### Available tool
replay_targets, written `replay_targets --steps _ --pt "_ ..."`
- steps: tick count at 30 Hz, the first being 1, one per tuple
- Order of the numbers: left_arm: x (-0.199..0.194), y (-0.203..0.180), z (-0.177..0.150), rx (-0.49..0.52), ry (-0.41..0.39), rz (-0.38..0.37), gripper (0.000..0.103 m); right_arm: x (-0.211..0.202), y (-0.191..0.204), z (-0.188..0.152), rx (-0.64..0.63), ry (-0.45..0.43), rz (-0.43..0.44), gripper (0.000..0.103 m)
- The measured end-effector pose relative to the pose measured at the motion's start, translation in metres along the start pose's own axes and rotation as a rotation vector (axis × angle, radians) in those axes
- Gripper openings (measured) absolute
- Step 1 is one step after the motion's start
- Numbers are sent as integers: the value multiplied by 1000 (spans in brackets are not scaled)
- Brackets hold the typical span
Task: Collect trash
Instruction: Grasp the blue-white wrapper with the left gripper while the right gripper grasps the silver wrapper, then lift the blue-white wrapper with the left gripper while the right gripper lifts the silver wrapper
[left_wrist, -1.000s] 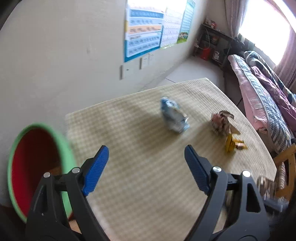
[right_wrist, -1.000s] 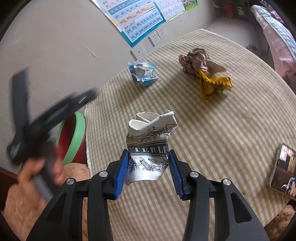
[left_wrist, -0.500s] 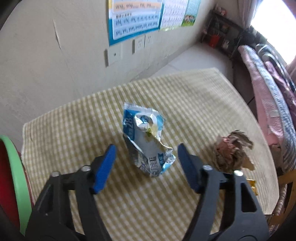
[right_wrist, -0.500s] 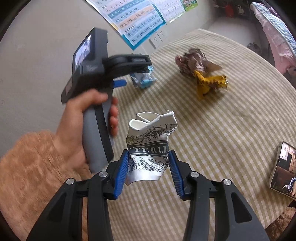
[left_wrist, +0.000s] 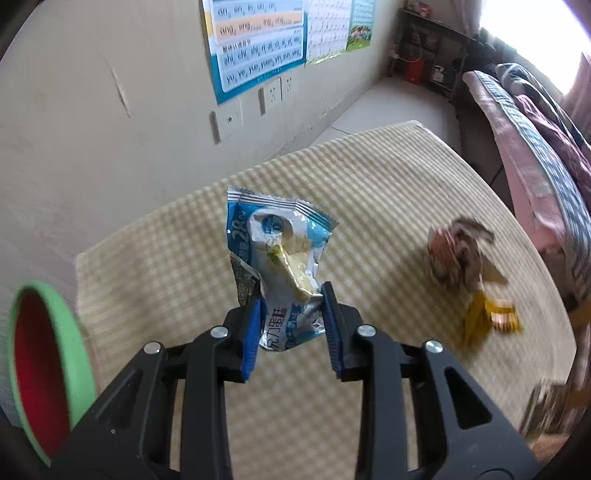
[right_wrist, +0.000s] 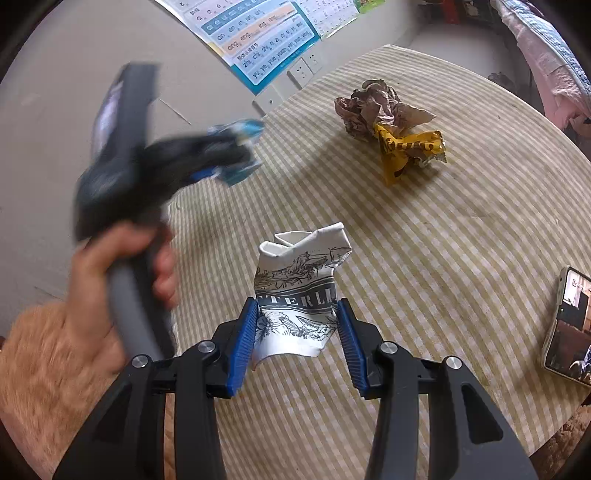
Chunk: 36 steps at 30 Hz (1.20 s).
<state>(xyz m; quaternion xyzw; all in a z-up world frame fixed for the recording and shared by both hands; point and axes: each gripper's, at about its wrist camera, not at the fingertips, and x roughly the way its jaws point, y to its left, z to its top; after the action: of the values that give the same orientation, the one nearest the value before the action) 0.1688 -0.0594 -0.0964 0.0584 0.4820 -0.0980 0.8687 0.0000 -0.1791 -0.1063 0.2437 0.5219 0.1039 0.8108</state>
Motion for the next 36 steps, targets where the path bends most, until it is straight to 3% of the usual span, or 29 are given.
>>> replay_targets --steps 7,12,18,26,31,36 --pt "-39 23 -41 3 4 -2 29 -11 0 0 -10 -30 2 43" --pt "-54 43 -66 -82 34 -23 29 -11 2 -4 -19 -26 -5 43" --pt "-64 46 -87 -51 60 0 29 -7 8 -2 -32 -31 -16 43" --pt "-74 47 -98 -64 54 -45 29 -12 24 -1 -78 -58 -17 43" --pt "-83 49 -100 -32 25 -25 29 -7 28 -3 -95 -51 -31 43" --pt "-94 66 -97 -73 -4 -9 30 -1 32 -2 -111 -47 -42 43"
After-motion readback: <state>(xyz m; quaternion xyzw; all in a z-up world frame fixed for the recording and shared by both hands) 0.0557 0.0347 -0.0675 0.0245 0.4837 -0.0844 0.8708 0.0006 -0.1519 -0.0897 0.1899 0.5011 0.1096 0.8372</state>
